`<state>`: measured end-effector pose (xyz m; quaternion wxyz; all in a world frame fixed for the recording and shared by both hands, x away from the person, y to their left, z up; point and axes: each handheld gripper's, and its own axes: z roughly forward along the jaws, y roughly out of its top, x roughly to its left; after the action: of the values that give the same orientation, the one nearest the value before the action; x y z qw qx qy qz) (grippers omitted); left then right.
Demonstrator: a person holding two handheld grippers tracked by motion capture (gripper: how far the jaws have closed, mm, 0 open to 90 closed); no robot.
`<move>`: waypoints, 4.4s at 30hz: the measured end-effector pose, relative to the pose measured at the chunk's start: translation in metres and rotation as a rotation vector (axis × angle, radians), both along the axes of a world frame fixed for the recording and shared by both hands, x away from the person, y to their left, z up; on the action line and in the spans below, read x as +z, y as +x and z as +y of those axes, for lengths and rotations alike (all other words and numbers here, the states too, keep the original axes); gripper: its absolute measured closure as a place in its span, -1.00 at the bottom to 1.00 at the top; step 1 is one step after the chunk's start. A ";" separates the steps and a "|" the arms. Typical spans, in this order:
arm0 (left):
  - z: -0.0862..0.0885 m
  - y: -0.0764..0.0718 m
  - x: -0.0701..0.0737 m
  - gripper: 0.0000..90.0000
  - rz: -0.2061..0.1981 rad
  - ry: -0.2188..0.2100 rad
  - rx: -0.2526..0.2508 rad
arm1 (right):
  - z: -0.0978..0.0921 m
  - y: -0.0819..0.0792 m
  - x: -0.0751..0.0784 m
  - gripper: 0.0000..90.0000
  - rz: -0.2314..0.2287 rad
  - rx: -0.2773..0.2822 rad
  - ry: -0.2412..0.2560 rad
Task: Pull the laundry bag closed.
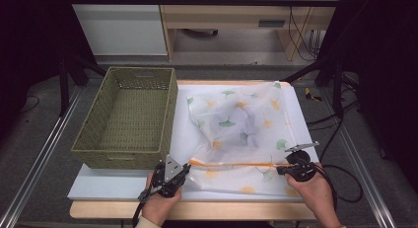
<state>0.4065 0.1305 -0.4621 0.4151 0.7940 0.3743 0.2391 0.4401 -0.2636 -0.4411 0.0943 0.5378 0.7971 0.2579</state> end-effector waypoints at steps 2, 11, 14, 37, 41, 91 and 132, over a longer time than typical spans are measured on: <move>-0.001 0.000 0.000 0.96 0.000 0.001 0.001 | 0.000 0.000 0.000 1.00 -0.003 -0.002 -0.002; -0.001 0.000 -0.001 0.96 0.002 0.000 0.001 | -0.003 -0.001 0.001 1.00 -0.002 -0.001 -0.016; 0.000 0.000 0.000 0.96 0.003 -0.006 0.004 | -0.007 -0.001 0.001 1.00 0.001 -0.017 -0.013; -0.002 0.000 -0.001 0.96 0.005 0.002 -0.004 | -0.018 -0.004 0.002 1.00 0.007 -0.035 -0.001; -0.002 0.000 -0.001 0.96 0.005 0.002 -0.006 | -0.019 -0.004 0.002 1.00 0.004 -0.036 0.005; -0.004 0.001 -0.002 0.96 0.009 0.020 0.000 | -0.050 -0.005 -0.002 1.00 0.008 -0.146 -0.016; -0.003 0.004 -0.007 0.96 0.021 0.030 0.024 | -0.064 -0.005 -0.004 1.00 -0.028 -0.191 -0.038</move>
<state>0.4107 0.1279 -0.4693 0.3965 0.7981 0.3844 0.2411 0.4351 -0.3274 -0.4456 0.1398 0.6058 0.7455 0.2403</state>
